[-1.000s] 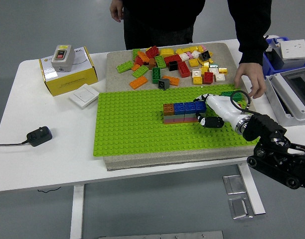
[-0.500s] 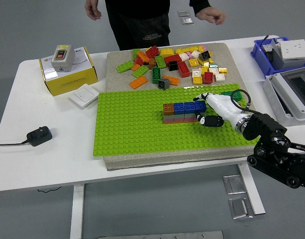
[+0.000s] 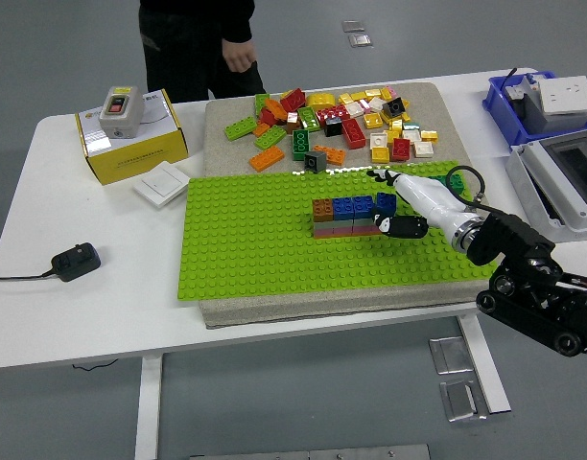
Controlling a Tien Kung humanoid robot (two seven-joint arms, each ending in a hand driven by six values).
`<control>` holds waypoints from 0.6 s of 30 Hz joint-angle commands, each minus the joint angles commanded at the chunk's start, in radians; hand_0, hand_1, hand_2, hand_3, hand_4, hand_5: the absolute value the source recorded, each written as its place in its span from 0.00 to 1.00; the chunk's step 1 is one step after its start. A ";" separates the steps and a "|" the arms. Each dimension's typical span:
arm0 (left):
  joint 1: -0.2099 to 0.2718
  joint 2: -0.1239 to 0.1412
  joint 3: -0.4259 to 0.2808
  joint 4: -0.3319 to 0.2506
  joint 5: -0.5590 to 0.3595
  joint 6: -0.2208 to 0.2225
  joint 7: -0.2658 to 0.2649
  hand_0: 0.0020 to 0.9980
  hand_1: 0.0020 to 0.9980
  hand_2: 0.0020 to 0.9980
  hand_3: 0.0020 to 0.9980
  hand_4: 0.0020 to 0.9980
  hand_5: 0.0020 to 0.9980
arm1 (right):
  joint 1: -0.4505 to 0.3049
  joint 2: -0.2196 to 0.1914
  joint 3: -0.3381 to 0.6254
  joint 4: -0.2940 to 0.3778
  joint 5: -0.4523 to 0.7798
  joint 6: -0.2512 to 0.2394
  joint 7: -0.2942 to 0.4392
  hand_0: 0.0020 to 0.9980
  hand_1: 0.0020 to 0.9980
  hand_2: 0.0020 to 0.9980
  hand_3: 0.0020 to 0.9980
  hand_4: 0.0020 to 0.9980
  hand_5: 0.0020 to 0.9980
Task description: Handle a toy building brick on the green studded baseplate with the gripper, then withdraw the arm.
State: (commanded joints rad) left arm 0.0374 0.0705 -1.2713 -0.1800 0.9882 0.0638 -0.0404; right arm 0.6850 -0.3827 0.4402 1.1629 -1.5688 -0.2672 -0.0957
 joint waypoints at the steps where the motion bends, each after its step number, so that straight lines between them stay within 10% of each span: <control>1: 0.000 0.000 0.000 0.000 -0.001 -0.001 -0.001 0.66 0.66 0.57 0.59 0.13 0.68 | -0.002 0.000 0.004 0.007 0.004 -0.004 0.006 0.81 0.88 0.93 0.95 0.53 0.37; 18: 0.010 -0.006 0.004 0.000 -0.012 0.003 -0.003 0.66 0.66 0.57 0.59 0.13 0.68 | -0.130 -0.045 0.300 0.138 -0.286 -0.042 -0.030 0.82 0.87 0.94 0.75 0.61 0.57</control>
State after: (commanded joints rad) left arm 0.0478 0.0648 -1.2677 -0.1800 0.9758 0.0665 -0.0436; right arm 0.5552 -0.4280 0.7407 1.3007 -1.8548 -0.3094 -0.1252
